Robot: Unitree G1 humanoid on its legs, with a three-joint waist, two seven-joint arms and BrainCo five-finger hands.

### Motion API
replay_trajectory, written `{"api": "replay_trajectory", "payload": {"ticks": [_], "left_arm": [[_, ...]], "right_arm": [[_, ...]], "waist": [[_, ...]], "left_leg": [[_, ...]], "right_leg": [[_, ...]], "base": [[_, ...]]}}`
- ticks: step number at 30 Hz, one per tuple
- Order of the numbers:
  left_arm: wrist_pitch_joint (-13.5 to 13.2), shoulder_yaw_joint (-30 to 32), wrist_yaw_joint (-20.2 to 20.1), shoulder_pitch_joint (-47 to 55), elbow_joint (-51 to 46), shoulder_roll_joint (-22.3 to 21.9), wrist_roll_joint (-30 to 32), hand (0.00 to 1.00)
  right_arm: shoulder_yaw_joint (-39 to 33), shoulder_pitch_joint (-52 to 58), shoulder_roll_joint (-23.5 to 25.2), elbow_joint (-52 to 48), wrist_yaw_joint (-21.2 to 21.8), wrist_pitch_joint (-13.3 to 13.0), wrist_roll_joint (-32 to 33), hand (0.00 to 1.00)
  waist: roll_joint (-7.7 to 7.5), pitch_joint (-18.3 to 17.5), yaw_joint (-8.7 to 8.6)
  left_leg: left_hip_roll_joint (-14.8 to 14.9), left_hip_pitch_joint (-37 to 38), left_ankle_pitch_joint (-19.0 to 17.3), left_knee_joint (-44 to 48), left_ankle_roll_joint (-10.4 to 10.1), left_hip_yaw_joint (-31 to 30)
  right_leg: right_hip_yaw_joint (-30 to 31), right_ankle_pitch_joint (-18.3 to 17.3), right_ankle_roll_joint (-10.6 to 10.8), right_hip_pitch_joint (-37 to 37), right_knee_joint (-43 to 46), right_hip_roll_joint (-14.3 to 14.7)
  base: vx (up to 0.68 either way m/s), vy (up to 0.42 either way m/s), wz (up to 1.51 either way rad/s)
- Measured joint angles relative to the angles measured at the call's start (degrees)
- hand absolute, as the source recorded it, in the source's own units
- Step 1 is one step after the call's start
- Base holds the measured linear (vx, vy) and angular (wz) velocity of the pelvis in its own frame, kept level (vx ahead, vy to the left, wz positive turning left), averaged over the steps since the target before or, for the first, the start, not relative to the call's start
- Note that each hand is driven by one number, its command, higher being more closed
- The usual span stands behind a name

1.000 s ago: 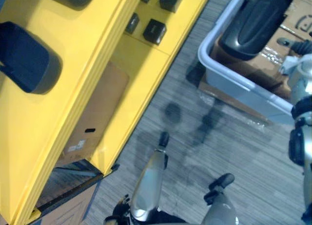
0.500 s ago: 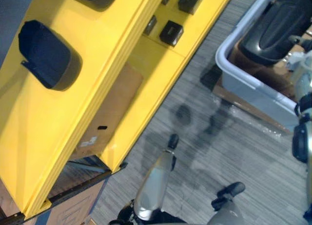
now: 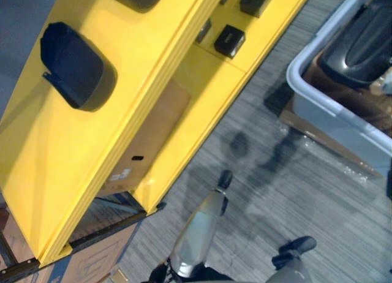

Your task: Walk over and take plastic housings, then place them on the shelf

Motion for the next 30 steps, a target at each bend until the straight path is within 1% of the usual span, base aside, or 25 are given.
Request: {"api": "replay_trajectory", "payload": {"ticks": [1, 2, 3, 4, 5, 6, 7, 8, 9, 11, 12, 14, 16, 17, 18, 19, 20, 22, 23, 24, 25, 26, 28, 29, 30], "left_arm": [[-0.28, 0.04, -0.06, 0.00, 0.02, 0.02, 0.01, 0.00], [-0.45, 0.04, -0.12, 0.00, 0.04, 0.01, 0.01, 0.00], [-0.58, 0.05, -0.41, 0.02, 0.14, 0.05, 0.02, 0.00], [-1.13, 0.08, -0.88, 0.17, 0.26, 0.24, 0.05, 0.00], [-1.32, 0.08, -0.95, 0.21, 0.28, 0.28, 0.06, 0.00], [-2.07, 0.09, -1.09, 0.25, 0.33, 0.49, 0.13, 0.00], [-2.46, 0.17, -1.09, 0.25, 0.33, 0.55, 0.16, 0.00], [-3.49, 0.25, -1.16, 0.28, 0.08, 0.72, 0.09, 0.00], [-4.31, 0.29, -1.47, 0.27, -0.45, 0.91, -0.01, 0.00], [-5.00, 1.15, -1.50, 0.28, -1.92, 0.98, -0.44, 0.00], [-5.23, 1.57, -1.24, 0.28, -2.86, 1.05, -0.44, 0.00], [-5.51, 1.95, -0.66, 0.28, -3.52, 1.25, -0.45, 0.00], [-5.58, 2.37, 0.50, 0.40, -5.13, 1.72, -0.45, 0.00], [-5.65, 2.64, 0.66, 0.39, -5.46, 1.79, -0.45, 0.00], [-5.64, 3.44, 1.04, 0.48, -6.51, 1.96, -0.46, 0.00], [-5.81, 3.93, 2.09, 0.68, -7.96, 2.33, -0.44, 0.00], [-5.85, 4.11, 2.98, 0.73, -8.75, 2.54, -0.43, 0.00], [-6.44, 5.47, 6.55, 0.97, -12.17, 3.46, -0.05, 0.00], [-6.63, 6.27, 7.76, 0.98, -12.88, 3.45, 0.35, 0.00], [-7.26, 7.56, 10.96, 1.10, -14.57, 3.52, 1.78, 0.00], [-7.77, 8.50, 12.47, 1.15, -15.38, 3.53, 2.87, 0.00], [-8.56, 9.67, 15.55, 1.28, -17.05, 3.83, 4.75, 0.00], [-8.79, 11.07, 21.38, 1.27, -19.55, 4.53, 8.35, 0.00], [-8.79, 11.46, 25.80, 1.24, -21.29, 5.56, 11.65, 0.00], [-8.57, 11.89, 27.85, 1.23, -22.17, 5.89, 13.60, 0.00]], "right_arm": [[-0.01, 0.00, -0.45, 0.32, 0.82, 1.63, -1.52, 1.00], [-0.03, 0.00, -0.51, 0.55, 0.93, 2.60, -2.45, 1.00], [-0.10, -0.13, -0.58, 1.02, 1.15, 4.88, -3.89, 1.00], [-0.17, -0.28, -0.72, 1.32, 1.83, 6.54, -4.79, 1.00], [-0.18, -0.39, -0.73, 1.48, 2.12, 6.75, -4.76, 1.00], [-0.24, -0.73, -0.73, 1.87, 3.18, 7.81, -4.64, 1.00], [-0.37, -0.91, -0.73, 2.22, 3.45, 8.10, -4.62, 1.00], [-1.25, -1.33, -0.73, 2.71, 4.05, 8.57, -4.64, 1.00], [-1.48, -1.45, -0.74, 2.94, 4.41, 8.65, -4.68, 1.00], [-3.08, -1.45, -0.70, 3.39, 4.71, 8.62, -4.85, 1.00], [-4.27, -1.45, -0.69, 3.94, 4.55, 8.15, -5.17, 1.00], [-5.56, -1.30, -0.55, 5.25, 3.97, 5.53, -5.23, 1.00], [-5.88, -0.37, -0.13, 6.12, 0.29, -0.48, -7.25, 1.00], [-5.84, -0.19, -0.02, 6.24, -0.76, -1.93, -8.09, 1.00], [-5.80, 0.04, -0.02, 6.35, -2.78, -4.44, -9.20, 1.00], [-5.61, 0.04, -0.05, 6.31, -4.71, -6.36, -10.52, 1.00], [-5.31, 0.04, -0.08, 6.29, -5.64, -7.29, -11.54, 1.00], [-4.51, 0.31, -0.12, 6.06, -8.73, -10.52, -15.98, 1.00], [-4.28, 0.40, -0.12, 6.01, -9.40, -11.05, -16.37, 1.00], [-3.47, 0.81, -0.15, 5.94, -10.93, -12.14, -18.00, 1.00], [-3.33, 1.34, -0.15, 5.80, -11.48, -12.57, -18.41, 1.00], [-3.03, 2.63, -0.16, 5.05, -12.26, -12.97, -19.26, 1.00], [-2.82, 4.22, -0.15, 4.47, -13.52, -14.30, -20.61, 1.00], [-2.64, 5.03, -0.12, 4.03, -14.42, -15.04, -21.06, 1.00], [-2.40, 5.26, -0.08, 3.97, -14.82, -15.25, -21.13, 1.00]], "waist": [[0.14, -0.10, 0.06], [0.35, -0.25, 0.10], [0.68, -0.49, 0.22], [0.90, -0.65, 0.52], [0.91, -0.65, 0.54], [0.91, -0.66, 0.63], [0.91, -0.66, 0.69], [0.91, -0.66, 0.70], [0.91, -0.65, 0.70], [0.90, -0.65, 0.65], [0.90, -0.65, 0.63], [0.90, -0.65, 0.43], [0.90, -0.65, 0.44], [0.90, -0.65, 0.39], [0.86, -0.63, 0.13], [0.83, -0.61, -0.29], [0.82, -0.60, -0.50], [0.46, -0.34, -1.43], [0.37, -0.28, -1.78], [0.00, -0.01, -2.58], [-0.31, 0.20, -2.92], [-0.96, 0.66, -3.67], [-2.34, 1.60, -4.51], [-3.29, 2.23, -5.35], [-3.70, 2.51, -5.73]], "left_leg": [[-0.06, -0.06, 0.00, -0.02, 0.00, -0.12], [-0.12, -0.16, 0.01, -0.02, 0.00, -0.27], [-0.20, -0.22, 0.01, -0.05, 0.00, -0.46], [-0.25, -0.21, 0.01, -0.07, 0.01, -0.55], [-0.26, -0.21, 0.01, -0.07, 0.01, -0.57], [-0.25, -0.19, 0.02, -0.07, 0.01, -0.64], [-0.25, -0.16, 0.02, -0.07, 0.01, -0.66], [-0.27, -0.14, 0.02, -0.06, 0.01, -0.69], [-0.30, -0.14, 0.02, -0.04, 0.01, -0.76], [-0.34, -0.11, 0.02, 0.04, 0.01, -0.87], [-0.38, -0.06, 0.03, 0.08, 0.01, -1.01], [-0.38, 0.32, 0.03, 0.15, 0.01, -1.18], [-0.32, 0.63, 0.04, 0.19, 0.01, -1.14], [-0.29, 0.67, 0.04, 0.19, 0.01, -1.11], [-0.25, 0.80, 0.04, 0.19, 0.01, -1.08], [-0.24, 0.96, 0.04, 0.19, 0.01, -1.01], [-0.22, 1.07, 0.04, 0.18, 0.00, -0.94], [0.02, 1.76, 0.03, -0.01, 0.00, -0.44], [0.09, 1.99, 0.03, -0.02, 0.00, -0.34], [0.23, 2.60, 0.03, -0.14, 0.00, -0.32], [0.38, 2.99, 0.03, -0.28, 0.00, -0.28], [0.67, 3.79, 0.03, -0.40, 0.00, -0.23], [1.04, 5.29, 0.04, -1.29, -0.03, 0.65], [1.70, 6.31, 0.15, -1.97, -0.20, 1.03], [1.74, 6.69, 0.19, -2.17, -0.28, 1.08]], "right_leg": [[-0.22, -0.08, 0.10, 0.03, 0.08, -0.04], [-0.47, -0.12, 0.06, 0.10, 0.13, -0.04], [-0.89, -0.23, 0.08, 0.19, 0.26, -0.09], [-1.05, -0.41, 0.30, 0.21, 0.60, -0.20], [-1.07, -0.46, 0.33, 0.21, 0.69, -0.23], [-1.18, -0.55, 0.28, 0.23, 0.84, -0.24], [-1.20, -0.58, 0.24, 0.27, 0.86, -0.24], [-1.24, -0.59, 0.22, 0.33, 0.90, -0.24], [-1.31, -0.60, 0.20, 0.39, 0.94, -0.24], [-1.42, -0.65, 0.12, 0.53, 1.09, -0.26], [-1.61, -0.74, -0.03, 0.75, 1.14, -0.26], [-2.08, -0.96, -0.42, 1.42, 1.17, -0.26], [-2.10, -0.99, -0.48, 1.70, 1.26, -0.26], [-2.09, -0.98, -0.48, 1.72, 1.26, -0.26], [-2.08, -0.97, -0.48, 1.84, 1.24, -0.26], [-2.08, -0.94, -0.46, 2.04, 1.16, -0.25], [-2.06, -0.92, -0.44, 2.12, 1.10, -0.24], [-1.34, -0.58, 0.10, 2.32, 0.99, -0.18], [-1.27, -0.55, 0.10, 2.50, 0.99, -0.17], [-1.27, -0.53, 0.13, 3.20, 0.92, -0.08], [-1.17, -0.53, 0.14, 3.45, 0.86, -0.01], [-1.18, -0.53, 0.13, 4.15, 0.78, 0.26], [-0.99, -0.54, 0.12, 4.71, 0.74, 0.48], [-0.83, -0.55, 0.09, 5.17, 0.56, 0.74], [-0.76, -0.56, 0.06, 5.46, 0.46, 0.91]], "base": [[0.00, -0.012, 0.07], [0.00, -0.018, 0.11], [0.00, -0.023, 0.11], [0.00, -0.019, 0.08], [0.00, -0.020, 0.05], [0.00, 0.000, 0.00], [0.00, 0.000, 0.00], [0.00, 0.000, 0.00], [-0.03, -0.015, 0.03], [-0.04, -0.007, 0.04], [-0.05, -0.011, 0.08], [-0.04, -0.015, 0.07], [-0.04, -0.015, 0.01], [-0.04, -0.017, -0.01], [-0.03, -0.017, 0.00], [0.00, 0.000, 0.00], [-0.02, -0.018, -0.04], [-0.02, -0.025, -0.10], [-0.01, -0.028, -0.09], [-0.01, -0.038, -0.07], [-0.01, -0.038, -0.08], [-0.02, -0.052, -0.13], [-0.04, -0.056, -0.18], [-0.05, -0.057, -0.16], [-0.05, -0.061, -0.12]]}}
